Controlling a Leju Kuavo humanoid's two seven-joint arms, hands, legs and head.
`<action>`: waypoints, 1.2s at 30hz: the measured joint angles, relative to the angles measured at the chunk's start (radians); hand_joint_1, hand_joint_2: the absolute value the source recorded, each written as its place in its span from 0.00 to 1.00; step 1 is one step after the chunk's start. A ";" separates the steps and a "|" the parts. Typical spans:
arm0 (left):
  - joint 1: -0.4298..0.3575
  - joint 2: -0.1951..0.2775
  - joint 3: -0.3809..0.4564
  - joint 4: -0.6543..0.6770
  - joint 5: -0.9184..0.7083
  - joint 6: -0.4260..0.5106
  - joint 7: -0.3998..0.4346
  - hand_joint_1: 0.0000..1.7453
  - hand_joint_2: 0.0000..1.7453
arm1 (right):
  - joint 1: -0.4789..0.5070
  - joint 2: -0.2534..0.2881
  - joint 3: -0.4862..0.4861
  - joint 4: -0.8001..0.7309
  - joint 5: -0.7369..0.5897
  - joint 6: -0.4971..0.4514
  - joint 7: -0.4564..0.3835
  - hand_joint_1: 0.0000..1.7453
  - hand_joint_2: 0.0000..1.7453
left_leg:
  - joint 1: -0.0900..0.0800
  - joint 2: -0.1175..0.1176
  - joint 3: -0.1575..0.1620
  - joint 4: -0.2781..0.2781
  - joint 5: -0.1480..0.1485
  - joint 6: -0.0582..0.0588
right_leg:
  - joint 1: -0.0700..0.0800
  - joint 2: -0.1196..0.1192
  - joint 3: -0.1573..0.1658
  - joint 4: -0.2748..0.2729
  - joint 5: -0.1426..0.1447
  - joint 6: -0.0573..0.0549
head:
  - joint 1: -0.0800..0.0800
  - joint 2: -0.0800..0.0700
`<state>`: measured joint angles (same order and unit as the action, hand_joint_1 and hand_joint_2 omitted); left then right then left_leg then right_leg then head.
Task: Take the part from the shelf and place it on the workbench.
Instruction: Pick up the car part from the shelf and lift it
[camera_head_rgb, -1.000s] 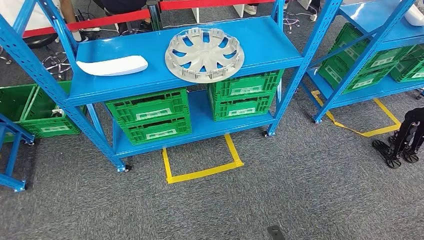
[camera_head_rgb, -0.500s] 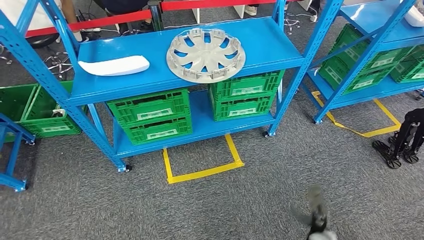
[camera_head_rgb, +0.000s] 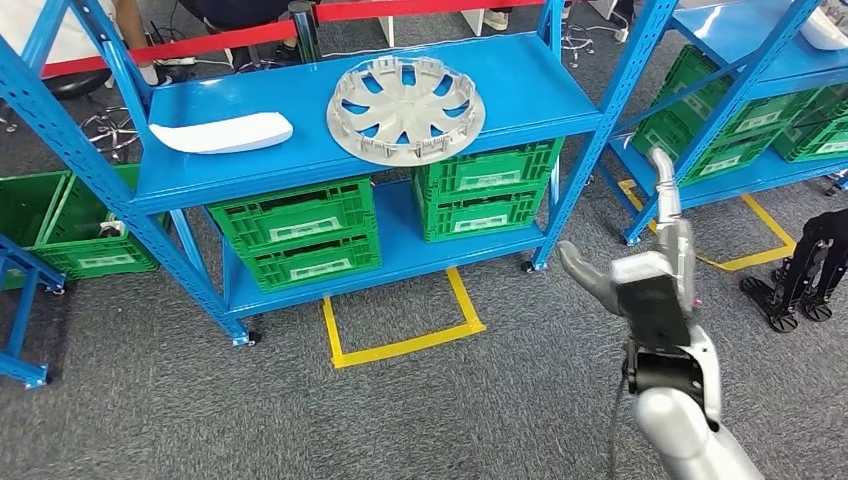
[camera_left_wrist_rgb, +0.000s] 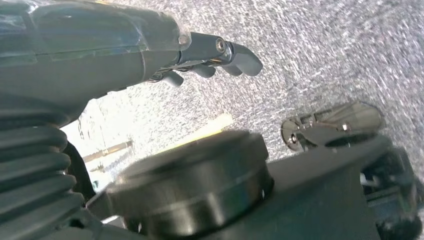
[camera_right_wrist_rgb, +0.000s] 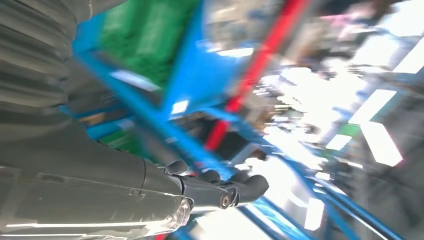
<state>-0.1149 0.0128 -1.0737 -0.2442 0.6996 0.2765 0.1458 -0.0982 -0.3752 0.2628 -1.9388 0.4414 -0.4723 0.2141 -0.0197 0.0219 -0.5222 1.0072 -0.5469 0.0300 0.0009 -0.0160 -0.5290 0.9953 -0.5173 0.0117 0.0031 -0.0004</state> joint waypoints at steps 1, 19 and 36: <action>0.000 0.001 0.002 0.001 0.003 -0.001 0.000 0.00 0.00 | 0.006 -0.007 0.007 -0.042 -0.018 -0.005 -0.008 0.00 1.00 | 0.000 -0.001 0.000 0.000 0.000 0.000 | 0.000 0.000 0.000 0.000 0.000 0.000 | 0.000 0.000; 0.001 -0.012 0.012 0.007 0.009 -0.035 -0.038 0.00 0.00 | 0.034 -0.067 0.099 -0.333 -0.143 0.024 -0.023 0.00 1.00 | -0.001 -0.014 -0.002 0.000 0.000 0.000 | -0.001 -0.005 0.001 -0.002 -0.001 0.001 | 0.003 0.000; 0.001 -0.027 0.028 0.009 0.034 -0.038 -0.029 0.00 0.00 | 0.045 -0.069 0.128 -0.334 -0.214 -0.001 -0.094 0.00 1.00 | -0.001 -0.013 -0.002 0.000 0.000 0.000 | -0.001 -0.006 0.001 -0.002 -0.001 0.001 | 0.003 0.000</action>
<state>-0.1141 -0.0147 -1.0456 -0.2354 0.7340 0.2388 0.1164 -0.0534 -0.4440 0.3910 -2.2729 0.2270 -0.4729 0.1197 -0.0206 0.0086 -0.5240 1.0072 -0.5468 0.0303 0.0002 -0.0216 -0.5282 0.9935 -0.5187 0.0126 0.0063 -0.0004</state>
